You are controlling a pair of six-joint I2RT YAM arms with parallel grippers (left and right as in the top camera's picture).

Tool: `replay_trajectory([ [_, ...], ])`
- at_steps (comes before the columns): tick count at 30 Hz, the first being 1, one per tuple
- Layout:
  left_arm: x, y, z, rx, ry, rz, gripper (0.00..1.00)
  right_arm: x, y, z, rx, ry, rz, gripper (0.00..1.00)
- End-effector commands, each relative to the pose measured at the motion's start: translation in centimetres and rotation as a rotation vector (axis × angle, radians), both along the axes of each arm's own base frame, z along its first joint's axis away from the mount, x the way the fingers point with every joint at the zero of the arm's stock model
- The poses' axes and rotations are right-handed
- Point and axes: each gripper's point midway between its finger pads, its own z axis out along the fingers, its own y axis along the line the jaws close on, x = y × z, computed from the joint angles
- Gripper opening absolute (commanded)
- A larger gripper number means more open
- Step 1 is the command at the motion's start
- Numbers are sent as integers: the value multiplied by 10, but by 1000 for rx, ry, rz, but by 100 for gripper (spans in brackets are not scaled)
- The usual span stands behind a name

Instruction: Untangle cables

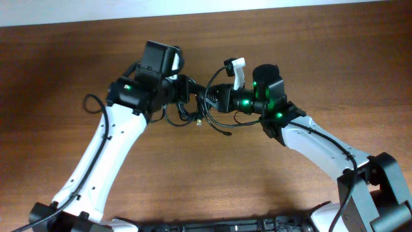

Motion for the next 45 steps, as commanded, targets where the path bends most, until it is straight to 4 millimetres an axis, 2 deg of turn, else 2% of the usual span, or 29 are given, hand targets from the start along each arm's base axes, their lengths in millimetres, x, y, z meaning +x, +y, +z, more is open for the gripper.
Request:
replay_trajectory([
  [1, 29, 144, 38, -17, -147, 744, 0, -16, -12, -38, -82, 54, 32, 4],
  [2, 24, 155, 32, -62, -105, 809, 0, -16, -12, -38, -82, 54, 31, 4],
  [4, 16, 162, 25, -87, -49, 846, 2, -15, -12, -38, -83, 52, 28, 4],
  [5, 13, 162, 23, -84, -37, 843, 19, -15, -12, -38, -83, 52, 28, 4],
  [6, 14, 157, 22, -75, -29, 788, 24, -15, -12, -38, -82, 51, 29, 4],
  [7, 21, 141, 25, -66, -37, 609, 29, -15, -11, -38, -89, 26, 42, 4],
  [8, 29, 108, 32, -78, -74, 283, 51, -21, -9, -35, -103, -50, 104, 4],
  [9, 26, 72, 39, -112, -121, -42, 75, -29, -4, -31, -99, -124, 185, 4],
  [10, 15, 47, 44, -142, -158, -279, 82, -38, -1, -28, -88, -179, 251, 4],
  [13, -17, 15, 47, -174, -211, -641, 79, -59, 5, -17, -18, -225, 385, 4],
  [15, -35, 4, 37, -152, -184, -756, 77, -70, 7, -11, 24, -243, 451, 4],
  [16, -42, -5, 31, -152, -160, -799, 73, -70, 7, -11, 20, -259, 455, 4],
  [19, -54, -23, 20, -155, -116, -876, 73, -68, 5, -11, 18, -266, 451, 4],
  [21, -55, -29, -1, -90, -49, -893, 55, -71, 5, -10, 29, -265, 466, 4],
  [22, -55, -30, -10, -78, -17, -895, 55, -72, 5, -9, 34, -265, 472, 4],
  [24, -53, -28, -27, -76, 42, -890, 55, -72, 5, -9, 34, -265, 472, 4],
  [25, -53, -28, -34, -77, 72, -888, 51, -72, 5, -9, 34, -264, 472, 4],
  [26, -53, -25, -41, -62, 93, -881, 44, -72, 5, -9, 34, -265, 472, 4],
  [27, -53, -20, -45, -38, 115, -873, 31, -72, 5, -9, 34, -264, 472, 4],
  [31, -57, -10, -51, 12, 159, -857, 0, -72, 5, -9, 34, -264, 472, 4],
  [33, -58, -10, -52, 12, 162, -855, 0, -70, 5, -10, 26, -266, 462, 4],
  [34, -53, -2, -55, 48, 190, -777, 0, -69, 5, -11, 20, -266, 453, 4],
  [35, -38, 20, -62, 144, 232, -574, 0, -65, 4, -13, 4, -268, 433, 4],
  [36, -19, 51, -65, 259, 245, -297, 0, -57, 3, -18, -30, -261, 388, 4],
  [38, -6, 96, -61, 340, 240, 125, 0, -49, 1, -22, -60, -258, 346, 4],
  [40, -4, 112, -61, 251, 251, 375, 0, -44, -1, -25, -78, -232, 308, 4],
  [42, -3, 120, -61, 200, 255, 499, 0, -33, -5, -31, -104, -175, 229, 4],
  [44, -4, 144, -58, 202, 242, 680, 0, -26, -8, -34, -124, -149, 176, 4],
  [45, -3, 150, -58, 202, 238, 700, 0, -26, -8, -35, -124, -149, 176, 4],
])
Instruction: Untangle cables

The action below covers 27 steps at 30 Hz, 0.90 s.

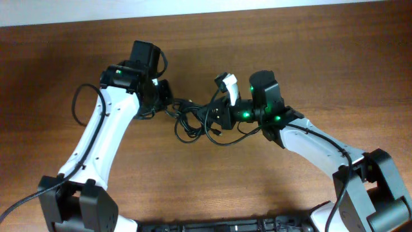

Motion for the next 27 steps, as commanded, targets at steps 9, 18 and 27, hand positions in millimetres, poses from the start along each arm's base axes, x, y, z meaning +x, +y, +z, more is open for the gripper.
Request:
replay_trajectory([
  [9, 25, -12, 16, -113, -220, -643, 80, -23, -2, 10, 34, -216, 203, 4],
  [18, -1, -69, 49, -400, -437, -1073, 87, -15, -8, -6, -66, -311, 184, 4],
  [27, -9, -65, -10, -140, -156, -1031, 69, -36, -5, -2, -1, -268, 276, 4],
])
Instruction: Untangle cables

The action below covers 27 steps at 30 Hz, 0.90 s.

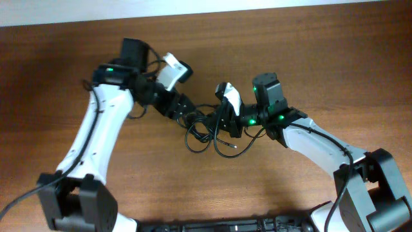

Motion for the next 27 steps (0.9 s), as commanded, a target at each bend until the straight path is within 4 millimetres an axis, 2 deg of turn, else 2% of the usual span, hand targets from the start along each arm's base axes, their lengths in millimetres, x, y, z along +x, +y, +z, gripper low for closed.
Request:
replay_trajectory([
  [1, 3, 6, -38, 168, 71, 45, 65, -11, 4, 13, 51, -10, 68, 4],
  [3, 7, 17, -56, 252, 96, 79, 47, -13, 4, 14, 58, -7, 76, 4],
  [4, 12, 36, -66, 357, 105, 169, 43, -14, 5, 14, 62, -5, 81, 4],
  [5, 13, 37, -66, 366, 105, 177, 43, -14, 5, 14, 62, -5, 81, 4],
  [7, 9, 38, -67, 372, 120, 173, 39, -13, 4, 14, 61, -7, 79, 4],
  [8, 0, 37, -67, 363, 146, 138, 38, -12, 3, 14, 62, -7, 73, 4],
  [10, -19, 23, -63, 286, 186, 6, 38, -3, -6, 15, 63, -12, 45, 4],
  [11, -26, 15, -59, 232, 201, -43, 34, 1, -11, 15, 64, -12, 28, 4],
  [12, -27, 12, -58, 214, 201, -48, 27, 2, -12, 16, 67, -8, 26, 4],
  [13, -23, 11, -58, 211, 188, -40, 0, 1, -12, 16, 68, -7, 27, 4],
  [14, -10, 22, -63, 279, 194, 102, 0, 1, -12, 16, 68, -2, 26, 4],
  [15, 12, 53, -70, 429, 169, 365, 0, 2, -12, 16, 70, 28, 13, 4],
  [16, 33, 104, -67, 612, 98, 779, 0, 3, -13, 15, 68, 61, -3, 4],
  [17, 39, 146, -56, 681, 42, 1186, 0, 2, -13, 14, 67, 72, -6, 4],
  [18, 40, 154, -58, 592, 101, 1370, 0, 5, -14, 10, 47, 85, -31, 4],
  [19, 42, 148, -64, 457, 221, 1450, 0, 16, -20, -1, -5, 141, -130, 4],
  [21, 53, 131, -66, 265, 346, 1452, 0, 48, -46, -33, -141, 294, -461, 4],
  [22, 59, 118, -64, 181, 390, 1421, 0, 56, -55, -39, -152, 360, -572, 4],
  [23, 60, 117, -64, 166, 402, 1435, 0, 59, -57, -40, -144, 403, -615, 4],
  [26, 56, 145, -65, 199, 374, 1730, 0, 54, -61, -48, -153, 493, -659, 4],
  [27, 56, 149, -65, 204, 362, 1759, 0, 55, -64, -50, -167, 493, -681, 4],
])
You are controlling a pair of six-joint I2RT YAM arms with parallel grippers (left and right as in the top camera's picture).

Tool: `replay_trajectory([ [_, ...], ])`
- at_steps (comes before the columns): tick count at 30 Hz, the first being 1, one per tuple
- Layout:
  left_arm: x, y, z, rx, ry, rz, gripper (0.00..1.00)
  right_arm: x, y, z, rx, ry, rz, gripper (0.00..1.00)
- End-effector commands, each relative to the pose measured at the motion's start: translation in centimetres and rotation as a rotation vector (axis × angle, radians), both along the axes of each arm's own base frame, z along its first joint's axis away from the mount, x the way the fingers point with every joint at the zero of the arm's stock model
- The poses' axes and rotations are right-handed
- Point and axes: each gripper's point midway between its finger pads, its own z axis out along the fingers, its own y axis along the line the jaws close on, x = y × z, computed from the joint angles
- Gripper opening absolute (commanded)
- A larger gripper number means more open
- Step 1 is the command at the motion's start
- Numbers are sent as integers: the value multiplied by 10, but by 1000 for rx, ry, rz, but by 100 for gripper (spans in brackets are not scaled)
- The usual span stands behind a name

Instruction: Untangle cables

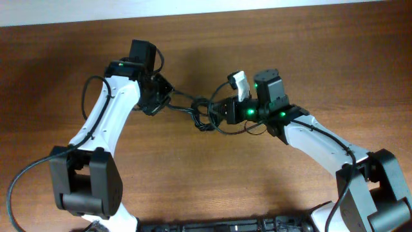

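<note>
A bundle of thin black cables (pixel 203 117) hangs in a knot between the two arms above the brown table (pixel 322 51). My left gripper (pixel 165 98) sits at the knot's left, shut on a strand that runs taut to the bundle. My right gripper (pixel 217 109) is at the knot's right edge, shut on the cables. A loop (pixel 239 129) sags under the right wrist. The fingertips of both grippers are largely hidden by the wrists and cables.
The pale wall edge (pixel 193 5) runs along the far side of the table. The left arm's own black lead (pixel 85 96) arcs beside its forearm. The arm bases stand at the near edge.
The left gripper has moved back left and turned, its white camera no longer showing. The cable bundle is pulled tighter and smaller between the grippers, higher on the table than before.
Both grippers first met close together over the tangle at centre. Then the left one stood further left with loose loops spread between them. Later the loops hung lower and wider. Now the strands are drawn into a compact knot with a taut line to the left gripper.
</note>
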Motion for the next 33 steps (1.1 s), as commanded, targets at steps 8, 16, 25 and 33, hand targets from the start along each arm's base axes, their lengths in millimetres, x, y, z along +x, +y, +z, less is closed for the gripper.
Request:
replay_trajectory([
  [8, 8, -55, 18, -43, -280, -747, 0, 49, -55, -15, -19, 150, -533, 4],
  [16, 40, 36, 11, 273, -201, -76, 0, -7, 21, 77, 324, -149, 181, 4],
  [25, 47, 84, 15, -18, -183, 39, 0, 26, -24, -2, 16, 63, -234, 5],
  [33, 54, -20, 34, -162, -319, -297, 0, 13, 2, 12, 99, 70, -142, 11],
])
